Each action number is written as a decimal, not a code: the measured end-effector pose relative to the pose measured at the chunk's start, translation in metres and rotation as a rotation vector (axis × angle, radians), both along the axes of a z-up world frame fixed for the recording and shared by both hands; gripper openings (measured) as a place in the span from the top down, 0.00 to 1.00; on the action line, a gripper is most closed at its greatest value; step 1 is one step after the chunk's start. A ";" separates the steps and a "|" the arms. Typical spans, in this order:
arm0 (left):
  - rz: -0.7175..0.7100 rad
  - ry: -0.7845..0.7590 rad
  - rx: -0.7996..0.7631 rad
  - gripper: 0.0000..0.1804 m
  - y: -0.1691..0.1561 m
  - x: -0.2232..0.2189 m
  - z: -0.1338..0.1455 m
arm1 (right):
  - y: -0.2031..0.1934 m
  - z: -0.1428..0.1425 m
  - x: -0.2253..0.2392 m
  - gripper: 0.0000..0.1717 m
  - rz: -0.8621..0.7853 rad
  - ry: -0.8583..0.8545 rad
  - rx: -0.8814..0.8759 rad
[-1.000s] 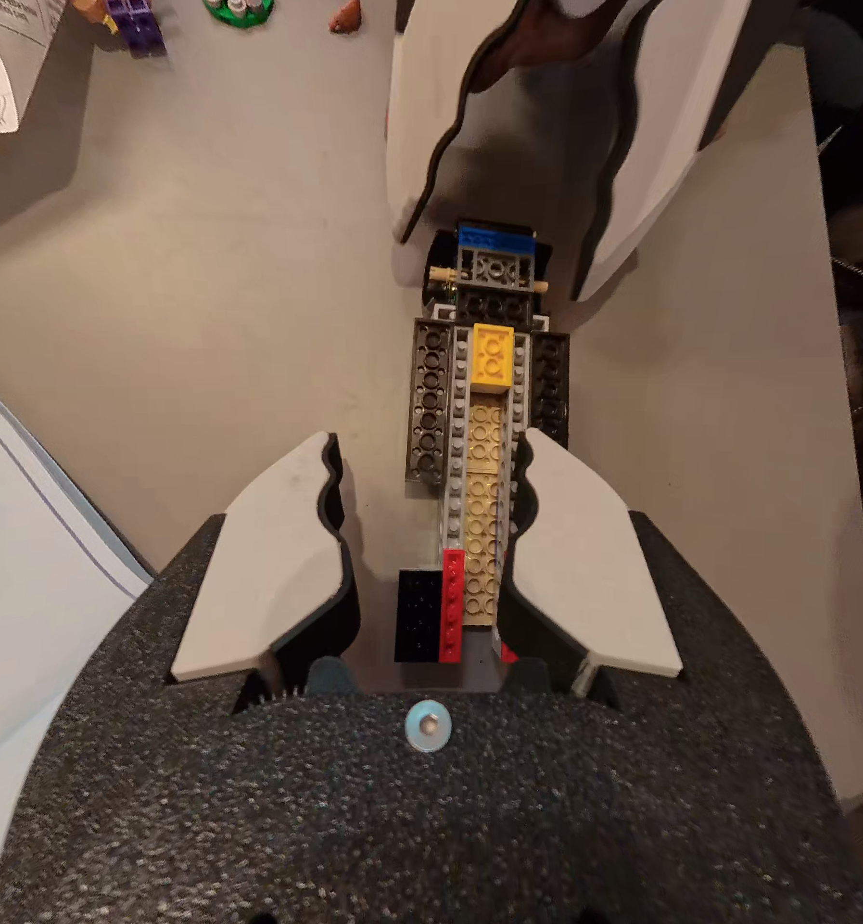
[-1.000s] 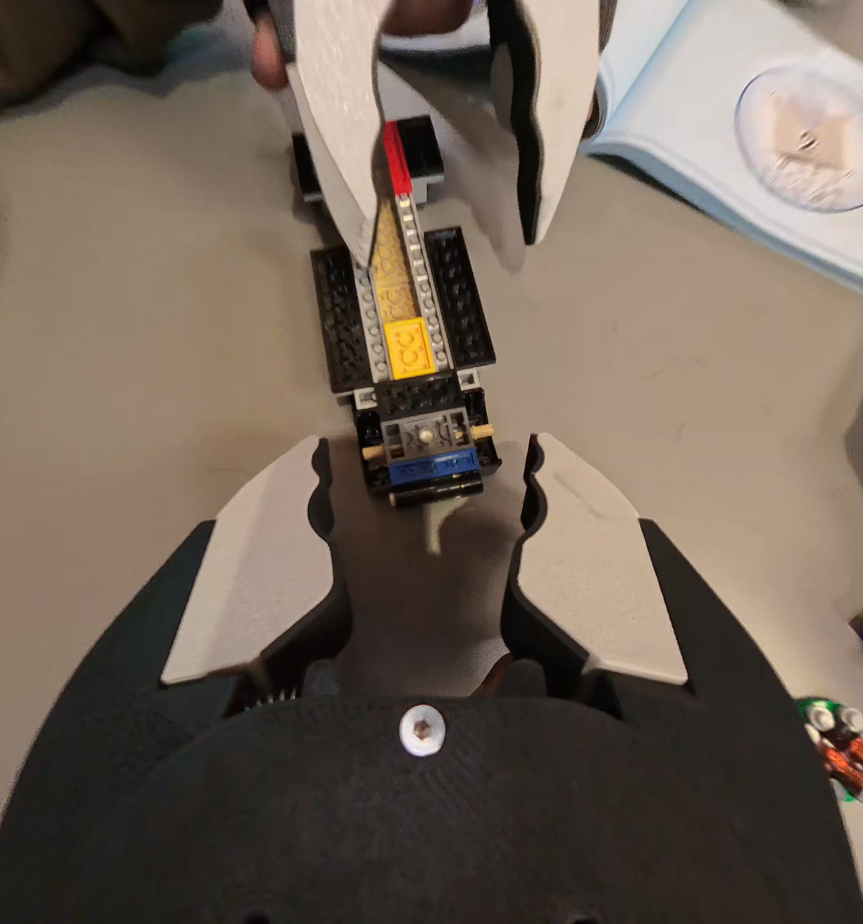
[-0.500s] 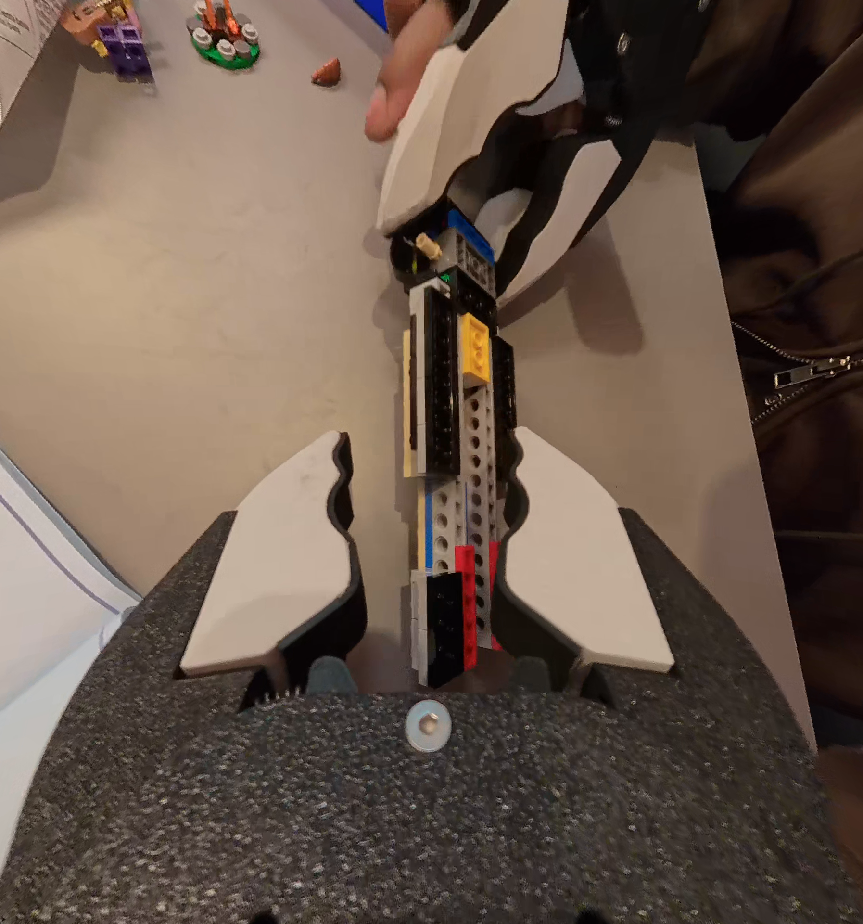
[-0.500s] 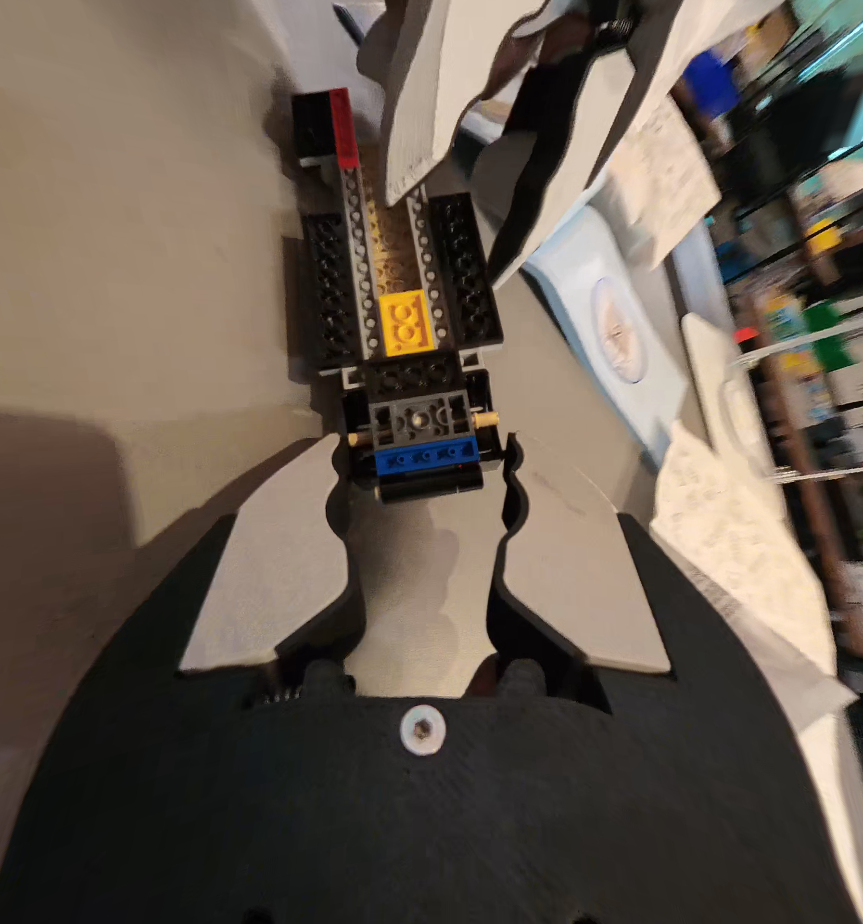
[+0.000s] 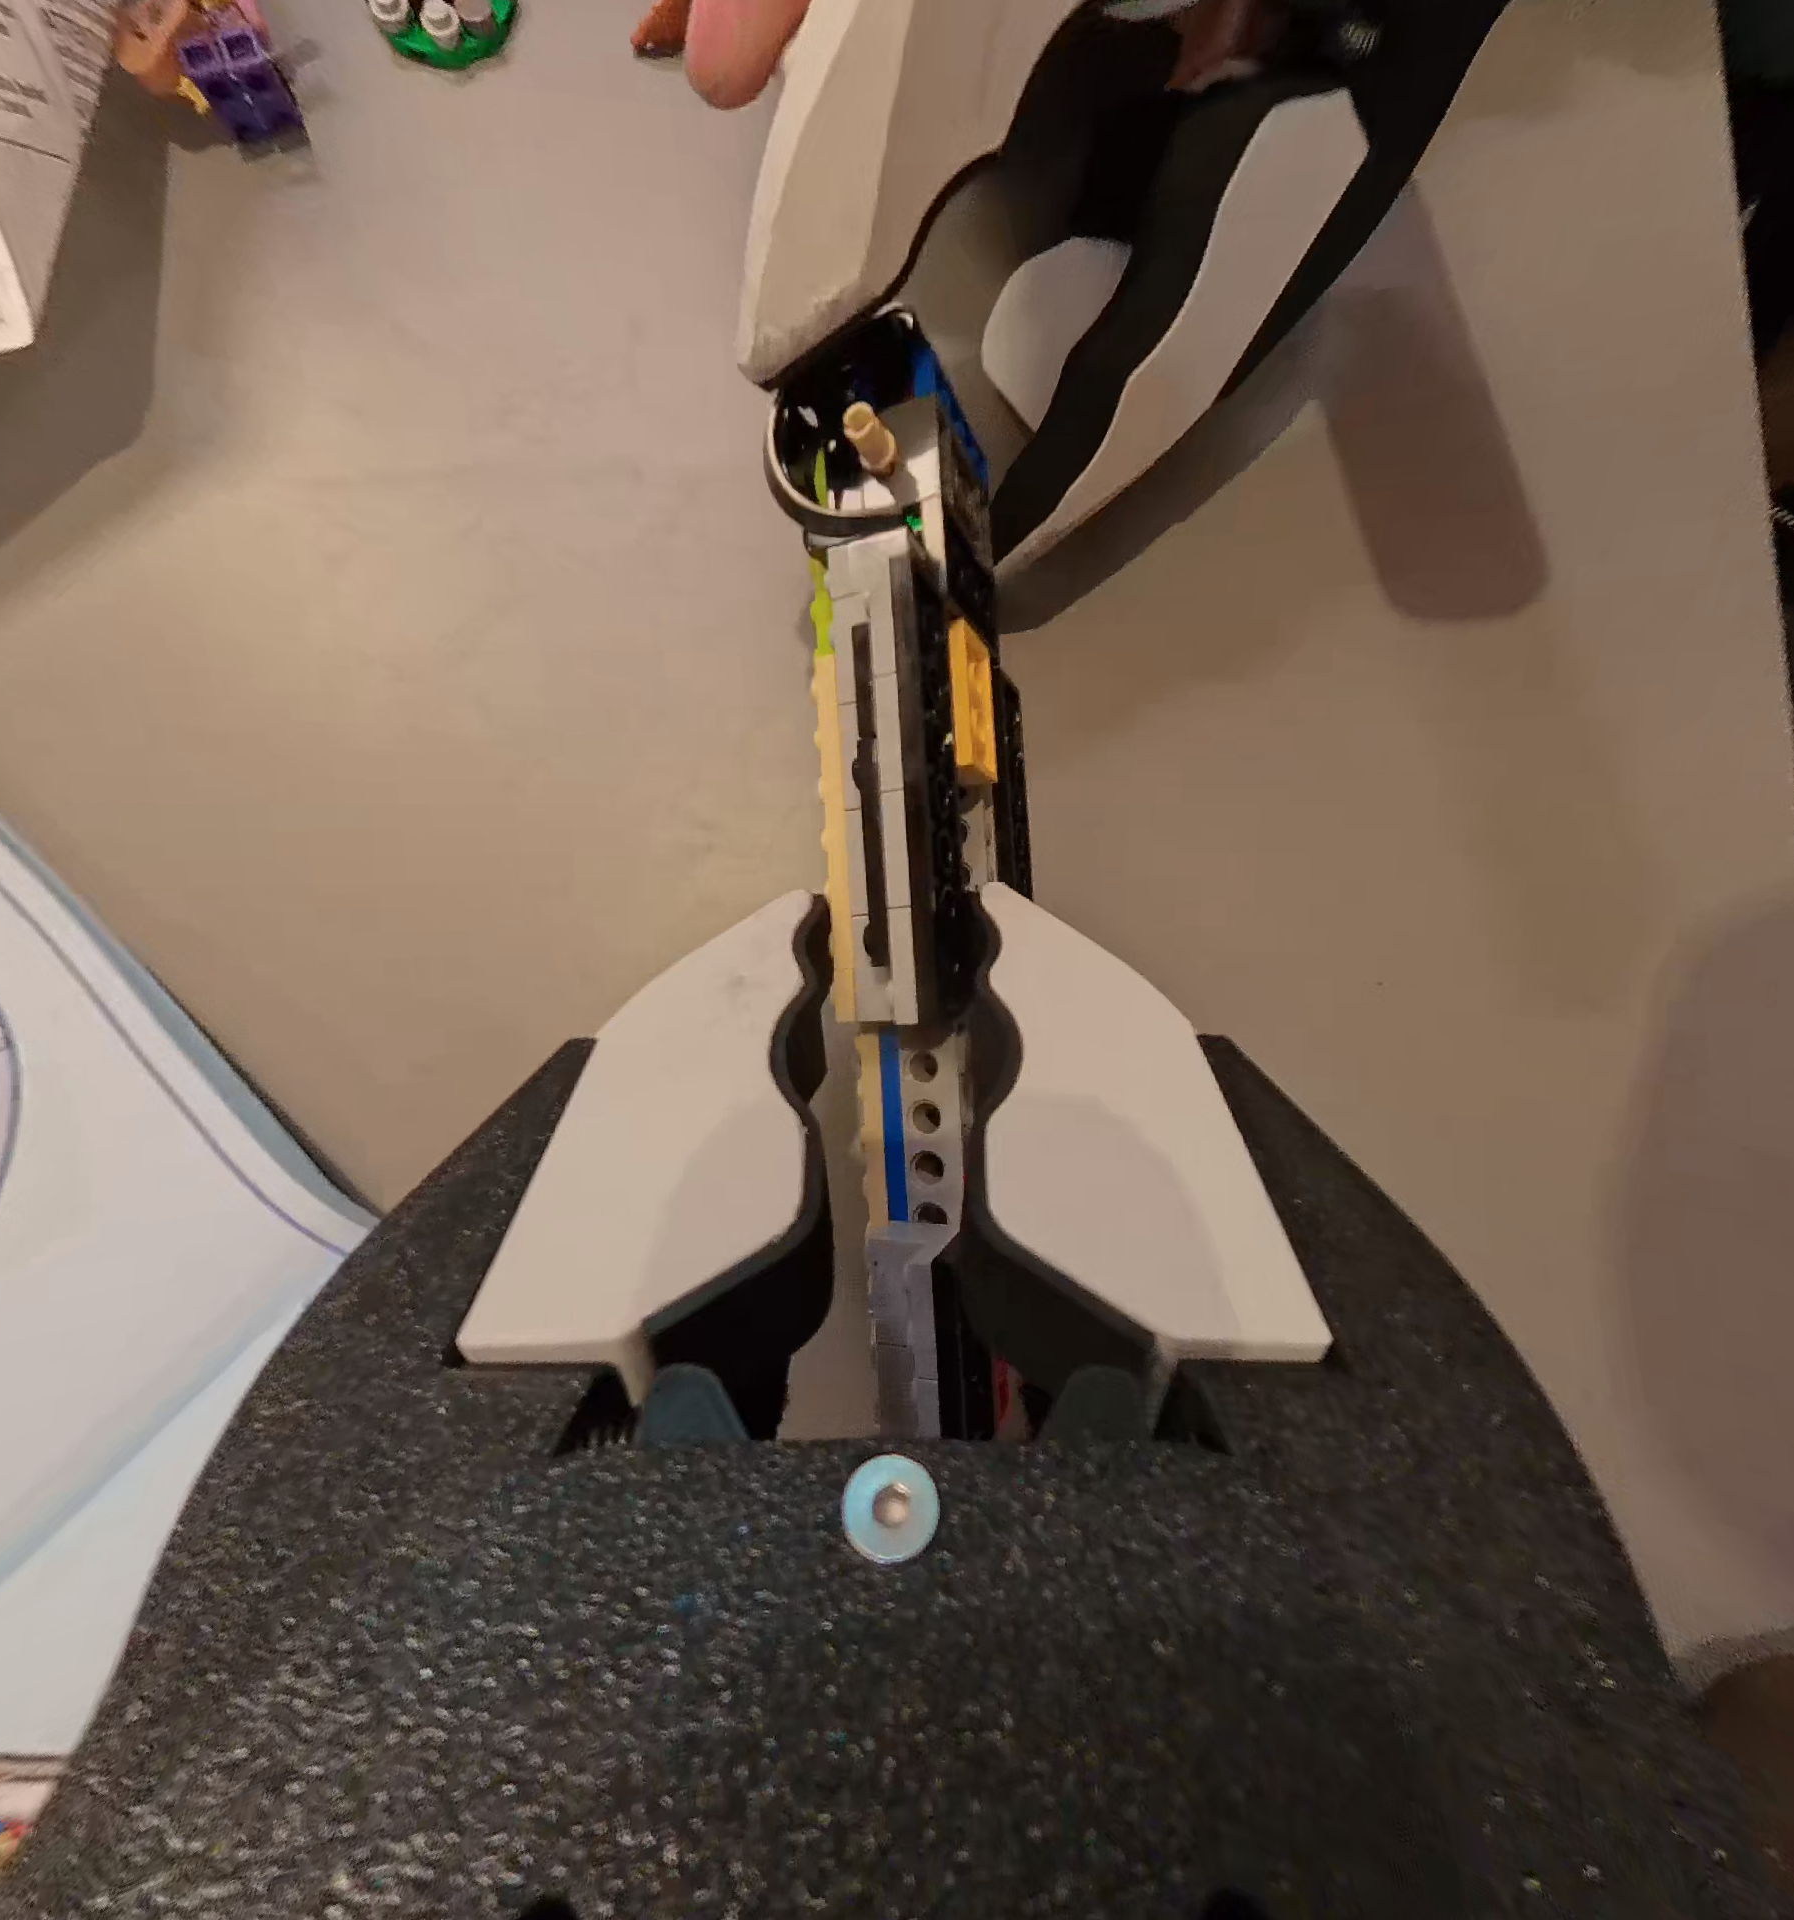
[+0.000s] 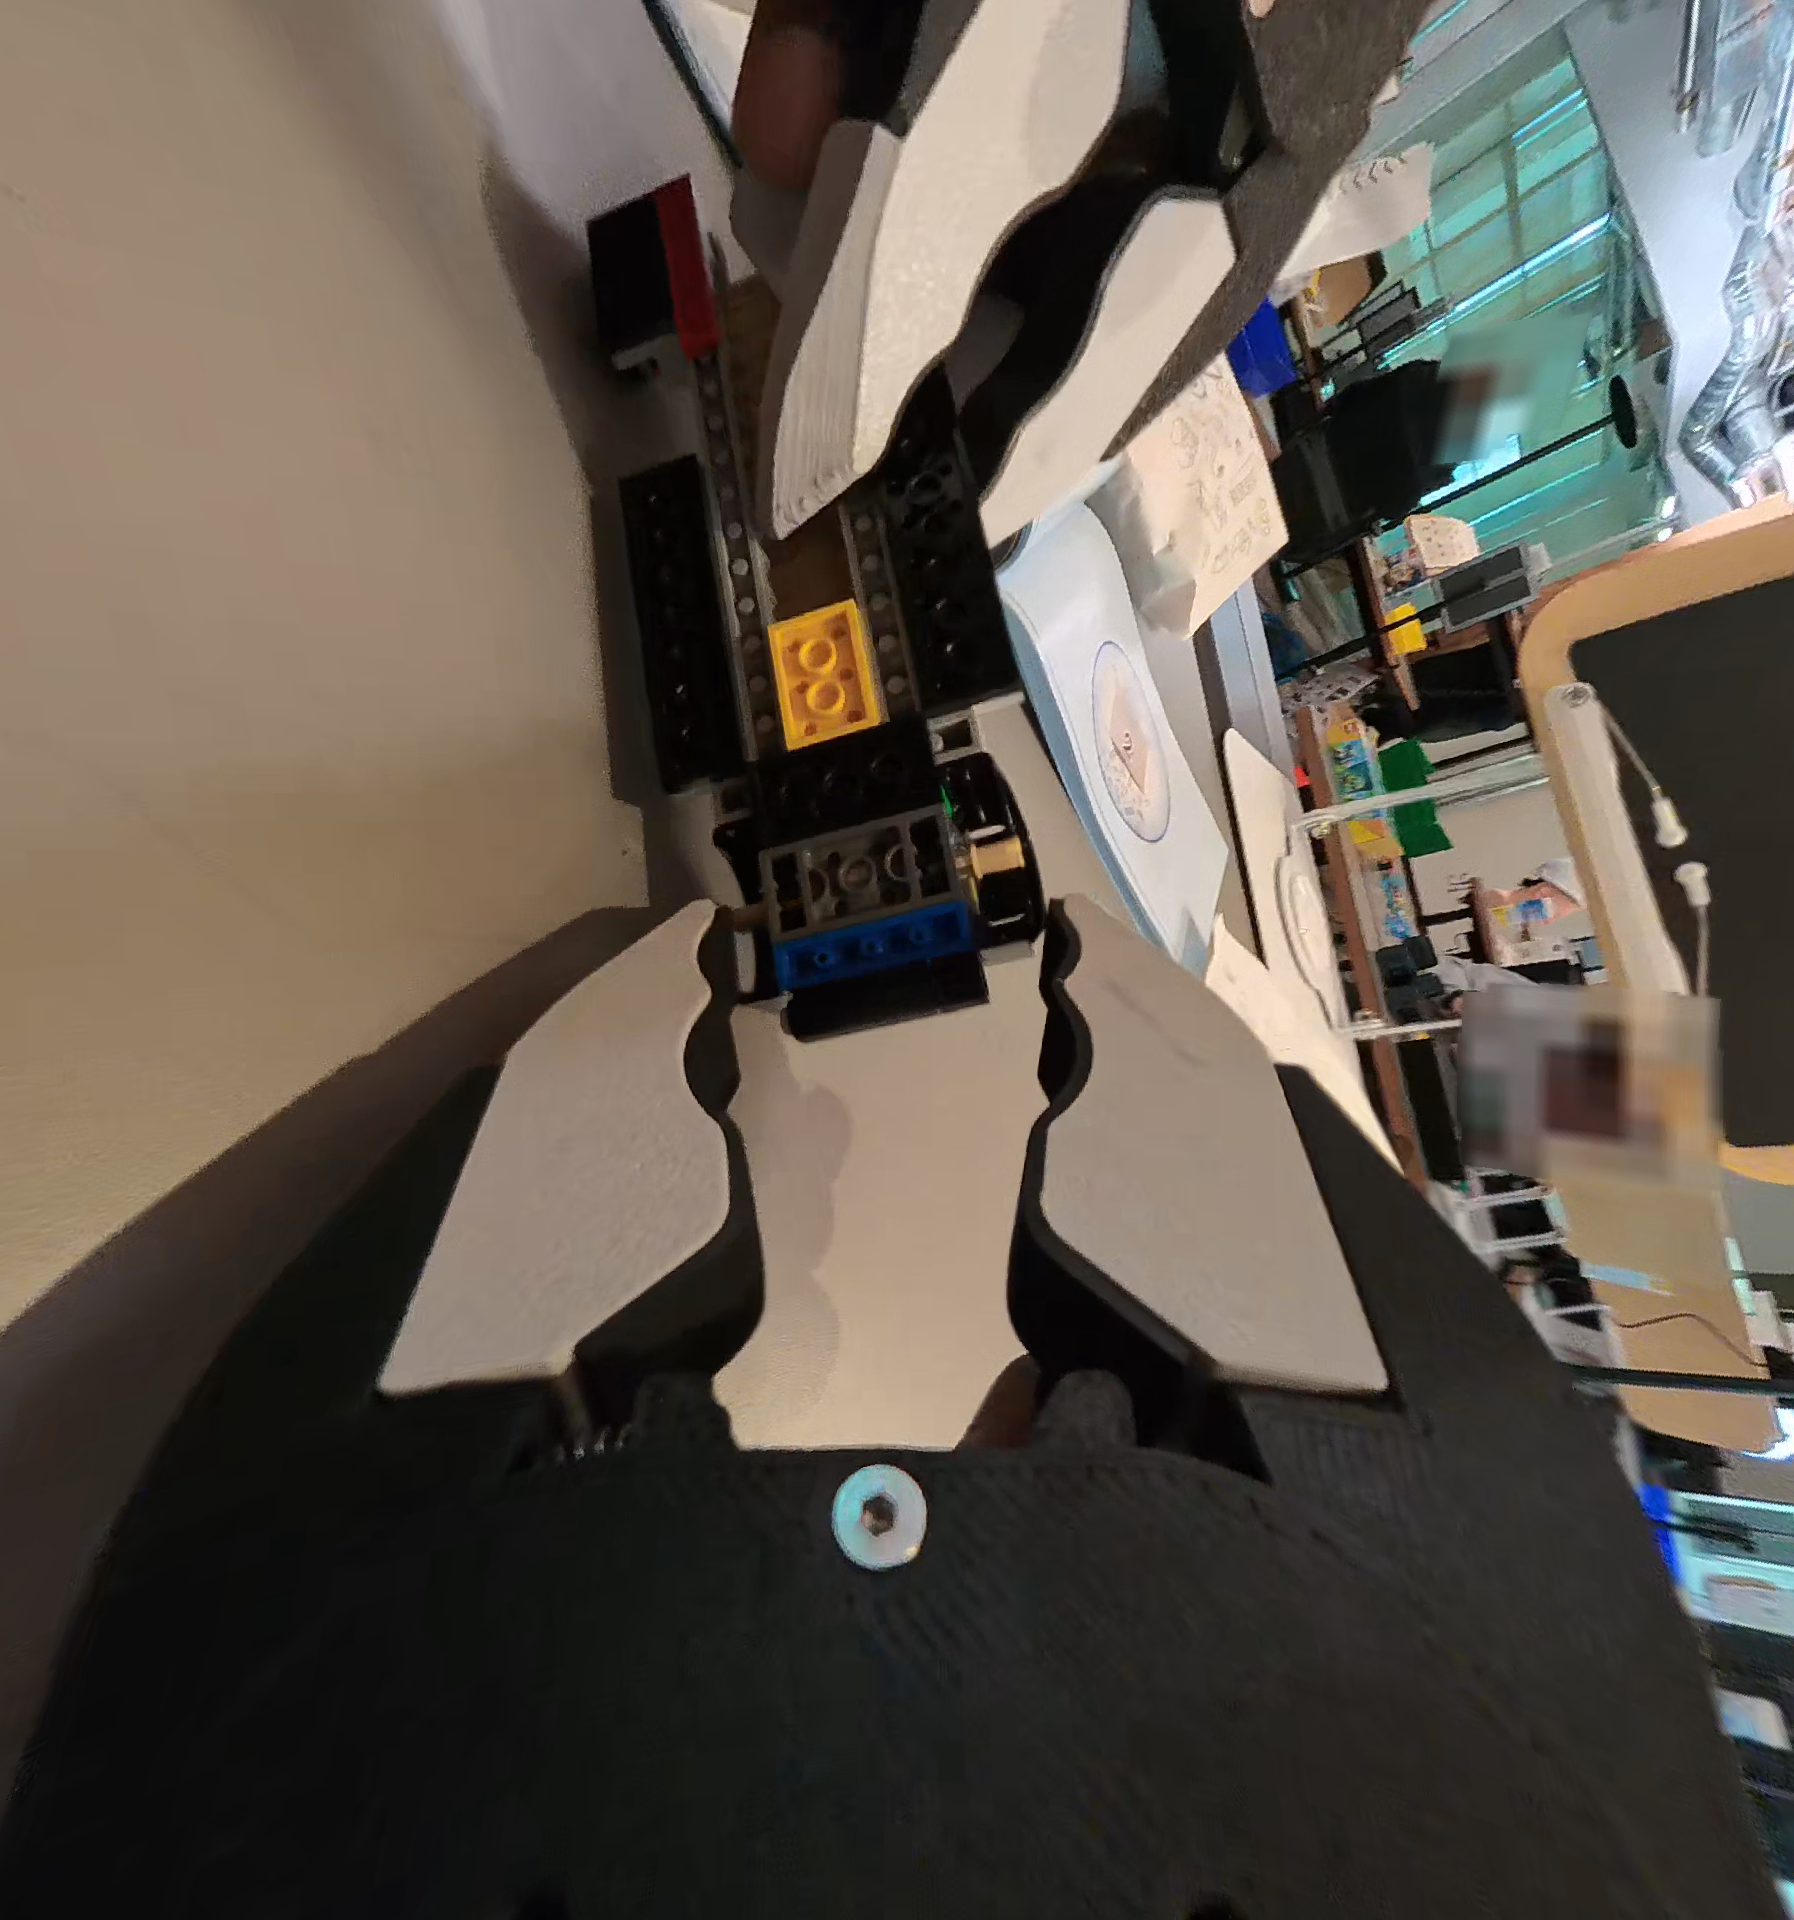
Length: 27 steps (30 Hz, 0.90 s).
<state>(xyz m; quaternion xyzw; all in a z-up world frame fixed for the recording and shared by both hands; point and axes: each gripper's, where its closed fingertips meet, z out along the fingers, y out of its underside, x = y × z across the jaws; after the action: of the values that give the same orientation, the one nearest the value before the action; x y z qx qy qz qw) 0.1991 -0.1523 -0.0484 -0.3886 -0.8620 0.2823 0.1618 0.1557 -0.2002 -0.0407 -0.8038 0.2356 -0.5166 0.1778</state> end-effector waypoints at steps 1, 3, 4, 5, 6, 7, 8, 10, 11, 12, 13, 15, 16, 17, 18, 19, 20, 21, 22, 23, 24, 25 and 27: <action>0.000 -0.015 -0.017 0.87 -0.001 0.002 0.000 | -0.001 0.001 -0.001 0.68 -0.002 0.005 0.035; 0.014 -0.031 -0.036 0.87 -0.003 0.006 0.000 | -0.002 0.003 -0.003 0.69 -0.013 0.020 0.115; 0.018 -0.032 -0.048 0.87 -0.004 0.008 0.001 | -0.003 0.004 -0.004 0.70 -0.019 0.029 0.152; 0.014 -0.033 -0.061 0.87 -0.004 0.009 0.002 | -0.005 0.005 -0.004 0.70 -0.029 0.034 0.182; 0.004 -0.038 -0.077 0.87 -0.004 0.010 0.002 | -0.006 0.006 -0.004 0.71 -0.042 0.037 0.209; -0.001 -0.044 -0.087 0.87 -0.004 0.011 0.002 | -0.007 0.007 -0.005 0.71 -0.052 0.041 0.235; -0.002 -0.055 -0.095 0.87 -0.004 0.012 0.002 | -0.008 0.008 -0.005 0.73 -0.060 0.044 0.263; -0.018 -0.085 -0.121 0.87 -0.003 0.014 0.002 | -0.007 0.008 -0.005 0.75 -0.068 0.054 0.317; -0.031 -0.098 -0.134 0.87 -0.003 0.014 0.002 | -0.007 0.008 -0.005 0.76 -0.069 0.060 0.339; -0.044 -0.109 -0.148 0.87 -0.002 0.014 0.003 | -0.007 0.008 -0.005 0.76 -0.071 0.065 0.358; -0.050 -0.116 -0.159 0.87 -0.002 0.014 0.003 | -0.006 0.009 -0.006 0.77 -0.069 0.070 0.378; -0.057 -0.135 -0.183 0.87 -0.003 0.015 0.004 | -0.005 0.009 -0.006 0.78 -0.066 0.079 0.414; -0.062 -0.144 -0.191 0.87 -0.003 0.015 0.004 | -0.003 0.010 -0.006 0.79 -0.062 0.082 0.428; -0.068 -0.158 -0.206 0.87 -0.004 0.016 0.004 | -0.002 0.010 -0.006 0.79 -0.059 0.083 0.437; -0.073 -0.172 -0.220 0.87 -0.005 0.016 0.005 | -0.001 0.010 -0.006 0.80 -0.059 0.085 0.442; -0.079 -0.185 -0.232 0.87 -0.005 0.016 0.005 | 0.000 0.010 -0.005 0.80 -0.060 0.087 0.444; -0.090 -0.199 -0.246 0.87 -0.006 0.015 0.005 | 0.000 0.009 -0.005 0.81 -0.063 0.091 0.444; -0.101 -0.208 -0.259 0.87 -0.006 0.014 0.005 | 0.000 0.008 -0.005 0.82 -0.067 0.097 0.443; -0.105 -0.221 -0.271 0.87 -0.007 0.014 0.005 | 0.000 0.007 -0.005 0.83 -0.069 0.102 0.443; -0.111 -0.239 -0.288 0.87 -0.008 0.015 0.005 | 0.000 0.006 -0.005 0.84 -0.071 0.104 0.440; -0.118 -0.257 -0.308 0.87 -0.009 0.015 0.005 | 0.001 0.006 -0.005 0.85 -0.071 0.102 0.430; -0.128 -0.269 -0.321 0.87 -0.009 0.015 0.005 | 0.001 0.005 -0.005 0.86 -0.069 0.098 0.413; -0.133 -0.273 -0.325 0.87 -0.007 0.015 0.005 | 0.002 0.004 -0.005 0.86 -0.065 0.091 0.373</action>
<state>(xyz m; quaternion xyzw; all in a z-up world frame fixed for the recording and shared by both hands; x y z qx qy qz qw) 0.2137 -0.1597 -0.0432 -0.5002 -0.7916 0.3510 -0.0027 0.1502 -0.1986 -0.0363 -0.7714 0.3608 -0.4325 0.2962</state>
